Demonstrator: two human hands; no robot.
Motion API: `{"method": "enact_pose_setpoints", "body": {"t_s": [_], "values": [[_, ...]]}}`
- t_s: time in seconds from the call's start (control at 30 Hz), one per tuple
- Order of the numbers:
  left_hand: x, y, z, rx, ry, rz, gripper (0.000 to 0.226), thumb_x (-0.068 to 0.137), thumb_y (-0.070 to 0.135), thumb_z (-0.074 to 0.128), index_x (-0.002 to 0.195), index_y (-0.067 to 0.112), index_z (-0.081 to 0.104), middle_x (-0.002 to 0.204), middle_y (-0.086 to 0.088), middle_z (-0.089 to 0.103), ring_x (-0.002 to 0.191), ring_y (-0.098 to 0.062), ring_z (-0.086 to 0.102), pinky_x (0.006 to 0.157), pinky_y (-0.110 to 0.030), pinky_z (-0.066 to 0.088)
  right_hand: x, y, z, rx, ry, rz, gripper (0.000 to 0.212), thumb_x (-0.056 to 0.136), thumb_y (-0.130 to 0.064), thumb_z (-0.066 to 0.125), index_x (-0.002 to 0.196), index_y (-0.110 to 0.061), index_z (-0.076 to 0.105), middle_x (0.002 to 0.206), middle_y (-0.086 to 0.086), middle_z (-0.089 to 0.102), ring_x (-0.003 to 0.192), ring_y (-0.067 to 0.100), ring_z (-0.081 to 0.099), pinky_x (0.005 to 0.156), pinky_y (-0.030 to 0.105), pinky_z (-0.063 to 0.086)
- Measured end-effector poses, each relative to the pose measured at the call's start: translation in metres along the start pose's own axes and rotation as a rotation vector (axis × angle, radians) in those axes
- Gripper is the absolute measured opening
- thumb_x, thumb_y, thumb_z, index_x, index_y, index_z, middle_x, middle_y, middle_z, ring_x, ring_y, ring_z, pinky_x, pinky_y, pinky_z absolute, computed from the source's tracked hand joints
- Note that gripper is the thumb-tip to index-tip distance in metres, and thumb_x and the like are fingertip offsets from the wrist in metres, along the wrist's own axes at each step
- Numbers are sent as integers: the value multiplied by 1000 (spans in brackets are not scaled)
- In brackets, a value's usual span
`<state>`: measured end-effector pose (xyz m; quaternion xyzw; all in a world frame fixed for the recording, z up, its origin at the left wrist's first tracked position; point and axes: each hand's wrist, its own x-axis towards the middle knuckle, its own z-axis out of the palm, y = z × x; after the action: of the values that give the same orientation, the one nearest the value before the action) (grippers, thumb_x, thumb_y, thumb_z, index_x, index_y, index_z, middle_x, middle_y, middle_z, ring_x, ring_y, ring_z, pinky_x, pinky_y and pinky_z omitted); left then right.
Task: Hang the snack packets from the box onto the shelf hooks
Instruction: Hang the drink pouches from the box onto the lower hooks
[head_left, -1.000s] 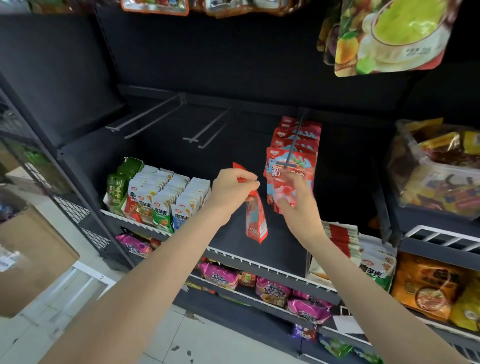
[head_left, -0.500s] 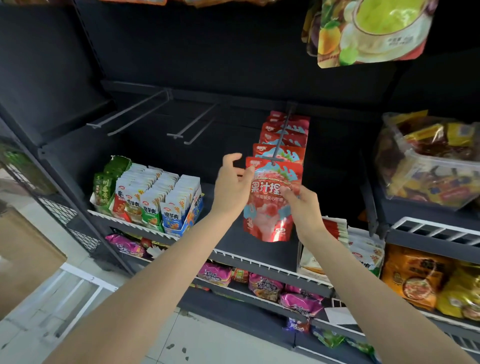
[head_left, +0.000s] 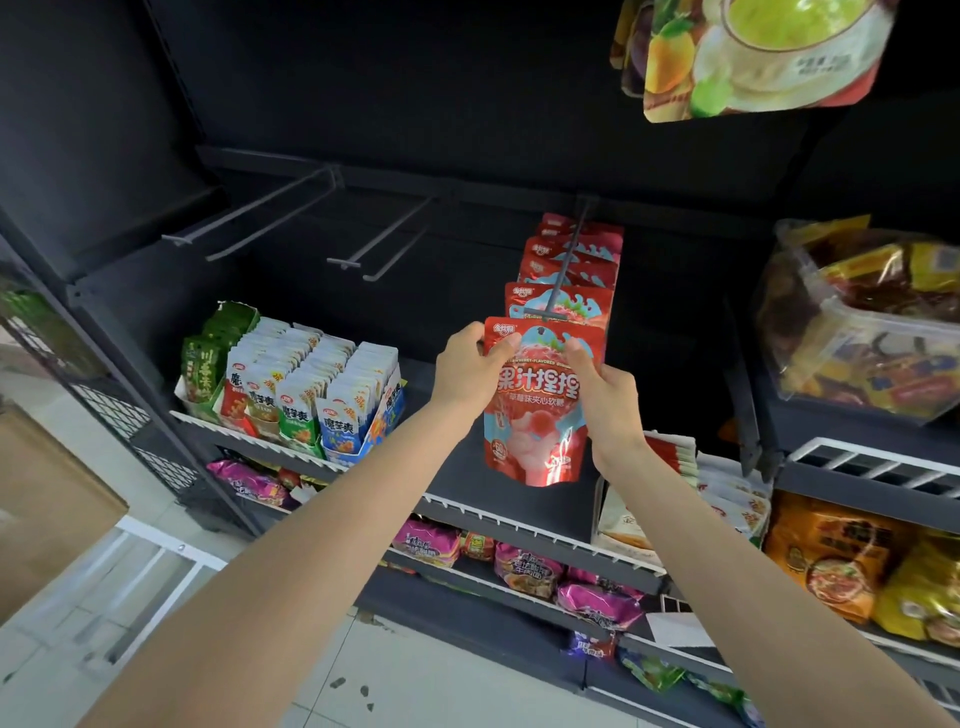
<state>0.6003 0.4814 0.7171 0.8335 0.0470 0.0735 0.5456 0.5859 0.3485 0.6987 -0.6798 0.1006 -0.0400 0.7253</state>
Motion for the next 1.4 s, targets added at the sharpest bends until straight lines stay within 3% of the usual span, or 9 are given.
{"method": "enact_pose_setpoints", "body": {"t_s": [0.23,0.4,0.53,0.63,0.73,0.97,1.1,1.2,1.4], "values": [[9,6,5,4,10,-33,19,93,32,56,97,14,53,93,2,62,81,-9,60,59,-14,43,11,-2,-1,-207,59,-71,26,92,-40,56,99,-14,58,95,-1,68,83,13,68,66,22,53],[22,15,9,51,6,-59,32,90,33,60,110,9,54,106,-5,63,97,-18,62,77,-29,50,19,-4,0,-460,117,-382,39,92,-11,59,127,-14,44,120,4,58,107,15,60,86,34,54],[21,14,10,61,-11,-62,40,87,30,65,118,8,51,115,-8,62,105,-21,62,86,-34,52,23,-2,1,-626,114,-495,52,89,-1,59,132,-15,34,126,7,45,102,10,51,80,33,55],[18,8,7,62,-17,-22,40,87,27,66,118,8,50,115,-7,62,104,-19,61,83,-31,51,18,4,-1,-842,266,-729,65,76,9,65,130,-13,33,127,12,35,107,18,41,79,31,53],[14,5,2,181,70,123,40,86,21,66,120,11,46,116,-5,56,102,-17,59,76,-26,49,9,6,-3,-921,347,-882,53,70,6,70,114,-8,44,116,14,39,99,27,43,75,36,53],[0,-1,-27,699,190,450,33,91,18,56,123,13,48,114,-9,54,99,-24,56,74,-40,50,-16,0,23,-839,-20,-725,22,89,-4,58,111,-3,59,114,13,57,106,27,55,81,32,50],[-12,-27,-72,970,231,567,16,79,15,68,93,13,61,81,-5,58,70,-25,60,57,-36,45,-22,-2,60,-761,-141,-699,21,87,2,54,105,-5,61,104,10,59,94,24,58,81,35,50],[-25,-58,-122,1045,238,482,16,71,14,72,84,14,62,73,-3,60,67,-26,62,58,-35,47,-32,1,108,-752,-256,-686,20,87,2,52,103,-5,62,100,9,58,90,25,58,78,43,50],[-41,-127,-254,821,347,127,17,90,22,55,105,16,60,92,-4,66,84,-26,63,71,-38,51,-69,27,254,-794,-556,-676,22,91,-6,47,106,-12,63,105,5,59,98,21,56,83,35,44]]}}
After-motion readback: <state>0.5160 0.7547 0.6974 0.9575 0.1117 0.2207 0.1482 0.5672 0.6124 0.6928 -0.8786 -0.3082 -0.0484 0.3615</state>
